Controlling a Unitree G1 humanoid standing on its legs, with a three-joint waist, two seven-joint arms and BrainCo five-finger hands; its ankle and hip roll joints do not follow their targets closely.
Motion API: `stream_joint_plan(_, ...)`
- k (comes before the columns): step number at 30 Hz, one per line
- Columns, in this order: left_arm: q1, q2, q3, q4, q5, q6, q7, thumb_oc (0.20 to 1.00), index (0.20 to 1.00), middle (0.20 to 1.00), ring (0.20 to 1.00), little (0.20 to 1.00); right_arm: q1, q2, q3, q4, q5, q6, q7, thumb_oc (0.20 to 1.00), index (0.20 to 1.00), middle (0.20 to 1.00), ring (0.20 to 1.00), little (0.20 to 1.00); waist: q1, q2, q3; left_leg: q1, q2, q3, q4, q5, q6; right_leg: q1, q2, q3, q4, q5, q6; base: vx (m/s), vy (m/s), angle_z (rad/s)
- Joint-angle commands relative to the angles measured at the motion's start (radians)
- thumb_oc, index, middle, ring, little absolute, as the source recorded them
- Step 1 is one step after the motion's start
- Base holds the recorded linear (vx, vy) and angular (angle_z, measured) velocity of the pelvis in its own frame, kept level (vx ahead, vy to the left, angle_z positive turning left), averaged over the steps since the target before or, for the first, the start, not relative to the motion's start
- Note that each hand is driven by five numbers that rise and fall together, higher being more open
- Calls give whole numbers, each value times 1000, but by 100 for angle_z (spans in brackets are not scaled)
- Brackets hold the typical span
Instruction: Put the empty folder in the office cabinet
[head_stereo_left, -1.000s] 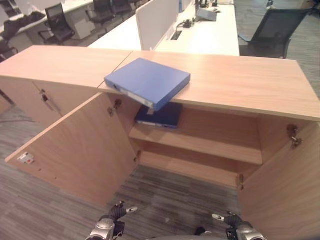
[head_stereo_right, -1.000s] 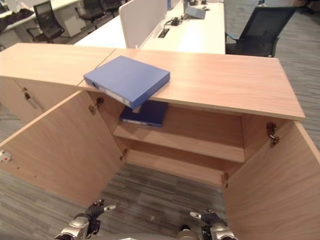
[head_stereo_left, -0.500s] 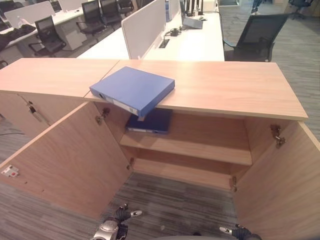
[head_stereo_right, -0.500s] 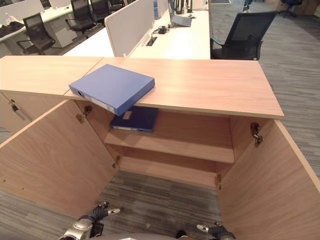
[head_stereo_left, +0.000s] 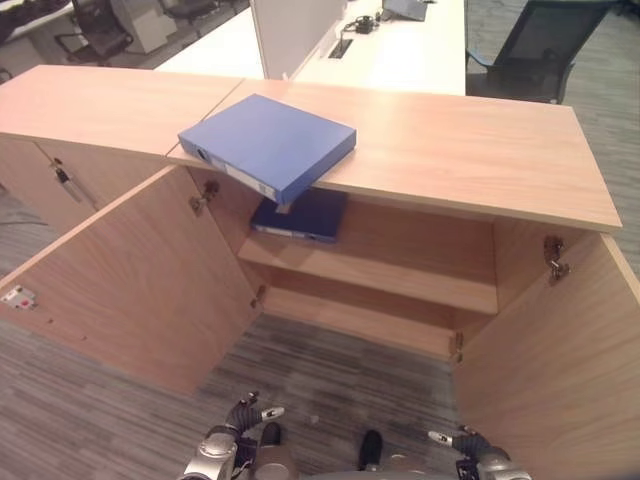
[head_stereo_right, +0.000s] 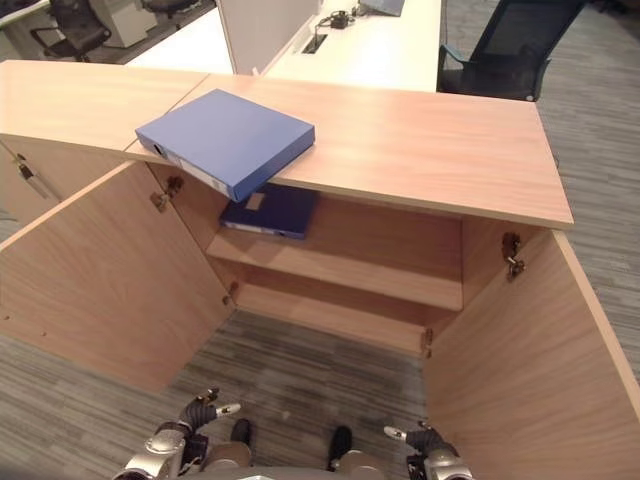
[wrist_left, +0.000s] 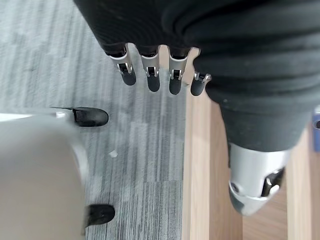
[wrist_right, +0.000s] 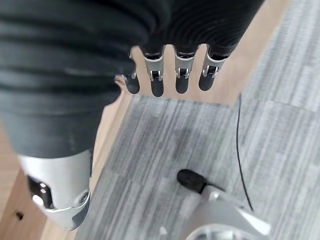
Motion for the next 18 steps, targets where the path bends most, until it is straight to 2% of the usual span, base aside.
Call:
stream_joint_plan(1,5,21,-14,-77,-28,-38,9,1000,1000,1000,1000,1000,-3,-11,-21,17,11,-7,-5,1000,1000,1000,1000,1000,4,30,-33,-62,-13,30,52,48,25,153,-86,7,2,-140,123,160,435,-36)
stream_joint_plan(3,-4,37,-32,-100,-18,-45,4,1000,1000,1000,1000,1000,-7,-3,-41,13,26,-1,-3,1000,1000,1000,1000,1000,-9,34,-39,-58,-67,72,99,2,42,132,-170,23,9,-96,158,146,511,-57)
stream_joint_plan(4,-4,38,-32,-100,-18,-45,4,1000,1000,1000,1000,1000,-7,-3,-41,13,26,-1,-3,1000,1000,1000,1000,1000,-7,33,-39,-58,-69,75,101,1,43,131,-172,26,9,-96,159,82,406,-54)
stream_joint_plan(6,-4,57,-34,-156,-10,-48,0,1000,1000,1000,1000,1000,-16,8,-37,-5,24,2,-1,1000,1000,1000,1000,1000,-7,28,-35,-63,-114,119,130,-39,76,101,-227,43,18,-60,180,27,328,-57)
stream_joint_plan(9,-3,94,-21,-262,-6,-48,2,1000,1000,1000,1000,1000,-53,21,-41,-41,46,3,-3,1000,1000,1000,1000,1000,-3,28,-22,-80,-162,182,150,-72,115,31,-286,54,33,1,204,-54,359,-48)
stream_joint_plan(10,-4,112,-9,-299,-3,-50,8,1000,1000,1000,1000,1000,-78,30,-39,-50,58,2,-5,1000,1000,1000,1000,1000,8,33,-11,-84,-166,209,149,-75,127,-5,-297,33,56,12,198,-134,302,-45)
stream_joint_plan(11,-3,124,-4,-326,1,-49,7,1000,1000,1000,1000,1000,-94,33,-37,-55,60,1,-5,1000,1000,1000,1000,1000,17,41,-8,-90,-167,227,143,-74,133,-28,-303,-15,78,6,189,-137,264,-70)
stream_joint_plan(13,6,154,7,-376,18,-39,2,1000,1000,1000,1000,1000,-110,43,-20,-62,59,1,0,1000,1000,1000,1000,1000,30,54,-2,-91,-165,272,137,-70,144,-22,-293,-117,158,-46,165,-62,245,-88)
stream_joint_plan(14,16,170,11,-403,28,-31,1,1000,1000,1000,1000,1000,-110,52,-4,-73,64,-1,3,1000,1000,1000,1000,1000,24,52,0,-81,-180,278,135,-68,158,-21,-237,-84,230,-96,145,13,187,-58)
stream_joint_plan(16,26,170,24,-416,28,-28,2,1000,1000,1000,1000,1000,-112,57,3,-79,65,0,1,1000,1000,1000,1000,1000,34,45,2,-69,-188,292,132,-70,160,-11,-225,-95,221,-103,146,54,84,-41)
stream_joint_plan(17,35,168,26,-431,28,-27,-2,1000,1000,1000,1000,1000,-113,63,10,-83,66,-1,-1,1000,1000,1000,1000,1000,43,40,-1,-52,-192,292,126,-87,154,13,-214,-111,201,-127,150,21,27,-51)
stream_joint_plan(18,43,159,23,-439,26,-25,-6,1000,1000,1000,1000,1000,-115,68,24,-86,68,2,0,1000,1000,1000,1000,1000,36,32,-4,-52,-204,299,117,-64,166,18,-187,-97,157,-106,140,11,-9,-45)
